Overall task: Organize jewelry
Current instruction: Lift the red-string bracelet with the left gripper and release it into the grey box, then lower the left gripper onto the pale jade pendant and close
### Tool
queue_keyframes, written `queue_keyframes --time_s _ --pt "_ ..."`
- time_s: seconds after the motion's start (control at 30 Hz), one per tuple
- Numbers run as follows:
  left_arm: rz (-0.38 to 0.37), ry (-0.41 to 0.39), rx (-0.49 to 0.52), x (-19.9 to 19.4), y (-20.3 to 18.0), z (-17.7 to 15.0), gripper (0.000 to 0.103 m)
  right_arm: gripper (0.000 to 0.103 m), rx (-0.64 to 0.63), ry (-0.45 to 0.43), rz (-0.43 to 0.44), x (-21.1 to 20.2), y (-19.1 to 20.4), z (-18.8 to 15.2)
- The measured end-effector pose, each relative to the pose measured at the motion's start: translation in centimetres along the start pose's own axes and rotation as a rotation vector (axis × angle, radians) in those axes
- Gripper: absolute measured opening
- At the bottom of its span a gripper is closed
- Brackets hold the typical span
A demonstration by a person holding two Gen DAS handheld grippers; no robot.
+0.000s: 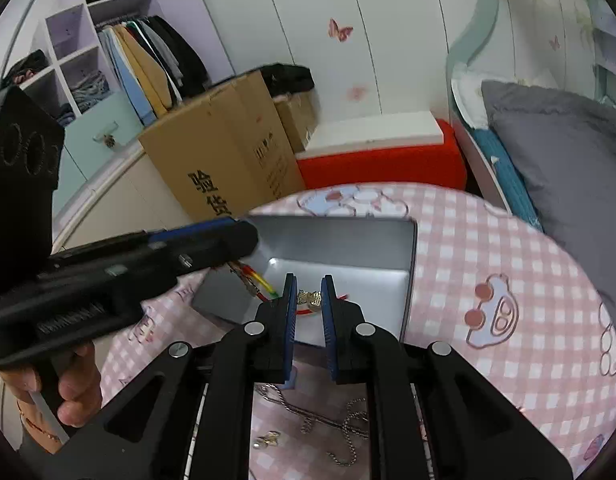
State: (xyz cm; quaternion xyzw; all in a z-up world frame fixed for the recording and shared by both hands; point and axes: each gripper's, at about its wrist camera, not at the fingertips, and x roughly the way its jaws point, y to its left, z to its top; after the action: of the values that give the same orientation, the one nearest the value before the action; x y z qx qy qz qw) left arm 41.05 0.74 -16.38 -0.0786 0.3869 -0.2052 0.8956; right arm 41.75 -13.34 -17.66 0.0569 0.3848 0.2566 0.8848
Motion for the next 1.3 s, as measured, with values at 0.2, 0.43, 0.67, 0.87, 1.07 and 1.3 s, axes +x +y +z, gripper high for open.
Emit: queue_keyframes --time_s 0.2,0.43,0.67,0.87,1.07,1.3 --pt "0.017 0.051 -0.028 1.2 0.7 -0.7 0.02 0.012 0.008 0.013 -0.003 0.2 -0.5 -0.5" --pt "0.014 0.001 -0.051 -0.7 0.9 -0.6 0.071 0.024 0.017 -0.002 -0.023 -1.0 -0.5 -0.8" --pt "0.062 -0.059 -0.009 -4.7 0.5 -1.2 0.071 0.032 -0.002 -0.069 -0.057 -5.1 -0.1 -0.7" --pt "0.127 -0.082 0.02 -8.3 1.0 -4.1 0.071 0.039 -0.027 -0.109 -0.116 -8.9 0.7 -2.8" --pt "0.213 -0.038 0.04 -9.0 1.5 -8.1 0.071 0.04 -0.037 -0.088 -0.162 -9.8 1.6 -6.5" --pt "0.203 0.042 -0.001 -7.2 2.1 -11.7 0.071 0.042 -0.024 -0.012 -0.174 -8.0 2.5 -10.1"
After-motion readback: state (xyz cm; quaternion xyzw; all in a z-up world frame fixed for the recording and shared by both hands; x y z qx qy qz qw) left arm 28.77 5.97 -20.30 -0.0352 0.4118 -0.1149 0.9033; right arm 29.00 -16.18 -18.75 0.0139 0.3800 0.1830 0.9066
